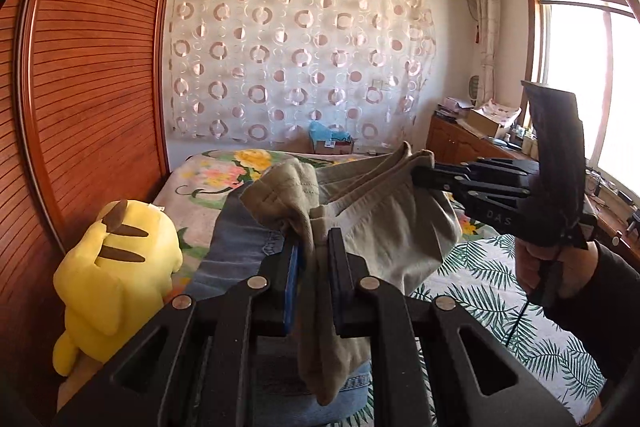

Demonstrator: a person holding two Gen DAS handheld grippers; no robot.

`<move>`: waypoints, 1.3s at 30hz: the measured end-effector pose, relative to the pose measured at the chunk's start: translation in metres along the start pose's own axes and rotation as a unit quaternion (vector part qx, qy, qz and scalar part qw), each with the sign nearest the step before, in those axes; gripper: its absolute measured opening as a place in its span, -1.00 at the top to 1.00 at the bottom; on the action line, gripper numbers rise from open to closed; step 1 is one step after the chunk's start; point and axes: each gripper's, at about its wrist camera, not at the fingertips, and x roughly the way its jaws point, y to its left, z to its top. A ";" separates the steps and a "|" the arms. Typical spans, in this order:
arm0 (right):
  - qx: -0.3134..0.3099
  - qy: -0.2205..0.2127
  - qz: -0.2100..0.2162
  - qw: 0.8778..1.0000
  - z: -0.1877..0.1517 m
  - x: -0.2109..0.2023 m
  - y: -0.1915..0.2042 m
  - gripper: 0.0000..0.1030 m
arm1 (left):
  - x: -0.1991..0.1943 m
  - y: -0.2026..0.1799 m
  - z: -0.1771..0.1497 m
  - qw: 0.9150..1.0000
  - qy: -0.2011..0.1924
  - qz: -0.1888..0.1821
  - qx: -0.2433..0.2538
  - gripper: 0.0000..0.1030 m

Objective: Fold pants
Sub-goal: 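Lift the folded grey-green pants with both grippers and carry them toward the denim stack, then lower the pants onto the denim stack and open both grippers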

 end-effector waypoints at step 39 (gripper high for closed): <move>-0.048 0.058 0.073 0.994 0.007 0.071 -0.021 0.41 | 0.005 0.046 -0.062 0.991 0.053 0.078 -0.091 0.50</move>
